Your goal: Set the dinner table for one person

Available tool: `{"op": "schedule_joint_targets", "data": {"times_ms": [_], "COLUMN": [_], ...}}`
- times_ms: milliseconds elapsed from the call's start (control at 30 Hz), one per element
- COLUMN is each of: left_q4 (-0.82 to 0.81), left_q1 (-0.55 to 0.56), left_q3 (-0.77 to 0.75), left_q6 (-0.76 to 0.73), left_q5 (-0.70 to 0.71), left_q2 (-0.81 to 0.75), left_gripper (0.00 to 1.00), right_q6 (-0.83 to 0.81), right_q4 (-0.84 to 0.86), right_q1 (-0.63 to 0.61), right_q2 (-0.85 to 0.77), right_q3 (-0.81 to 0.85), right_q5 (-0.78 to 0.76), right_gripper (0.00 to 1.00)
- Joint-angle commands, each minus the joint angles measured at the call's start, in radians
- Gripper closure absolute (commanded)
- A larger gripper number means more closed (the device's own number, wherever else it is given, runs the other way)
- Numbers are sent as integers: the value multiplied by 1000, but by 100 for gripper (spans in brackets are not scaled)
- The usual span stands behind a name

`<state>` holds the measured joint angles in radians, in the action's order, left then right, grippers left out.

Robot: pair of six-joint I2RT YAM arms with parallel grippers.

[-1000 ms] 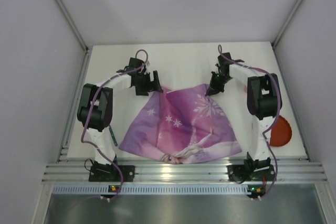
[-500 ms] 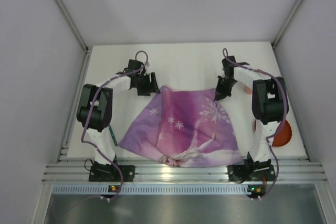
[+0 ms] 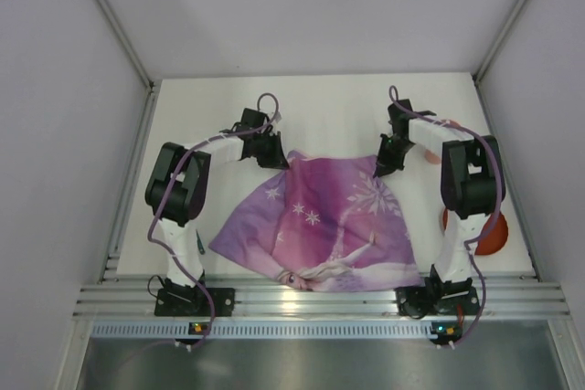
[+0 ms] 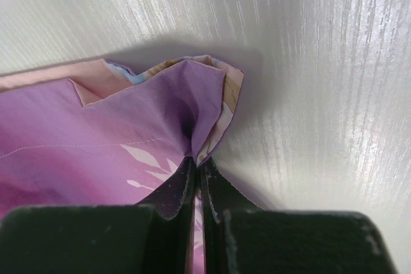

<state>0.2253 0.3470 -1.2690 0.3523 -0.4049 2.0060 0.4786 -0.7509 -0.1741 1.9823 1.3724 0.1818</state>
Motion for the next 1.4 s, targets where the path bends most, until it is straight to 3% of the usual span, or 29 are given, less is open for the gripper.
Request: {"op": "schedule_joint_targets", "data": {"times_ms": [0, 167, 200, 300, 367, 567, 733, 967, 1067, 1100, 1367], "left_q4": [114, 138, 144, 143, 151, 125, 114, 128, 131, 135, 233], "left_q1": [4, -6, -14, -54, -65, -62, -46, 33, 37, 37, -20], "left_q3": [77, 66, 66, 86, 99, 134, 160, 145, 142, 137, 108], "left_q6": [-18, -15, -18, -22, -42, -49, -55, -75, -64, -64, -72], "left_q5": [71, 38, 44, 34, 32, 11, 41, 81, 107, 121, 258], "left_q2": [63, 19, -10, -64, -69, -33, -10, 54, 60, 59, -12], "left_gripper": [100, 100, 96, 68, 64, 66, 75, 80, 88, 100, 100], "right_q6": [-32, -46, -46, -49, -51, -46, -51, -51, -52, -52, -44], "right_q4": [-25, -27, -27, -22, -19, -8, -5, 2, 7, 8, 9], "right_q1": [7, 12, 13, 21, 24, 24, 25, 35, 41, 41, 59], "right_q2": [-2, -2, -3, -7, -4, 6, 1, -14, -25, -26, -42], "right_q3": [-42, -61, -65, -73, -72, -75, -84, -108, -122, -130, -125], "right_q5": [-61, -68, -68, -64, -61, -47, -50, -51, -51, -51, -45], "right_gripper": [100, 100, 100, 100, 100, 100, 100, 100, 100, 100, 100]}}
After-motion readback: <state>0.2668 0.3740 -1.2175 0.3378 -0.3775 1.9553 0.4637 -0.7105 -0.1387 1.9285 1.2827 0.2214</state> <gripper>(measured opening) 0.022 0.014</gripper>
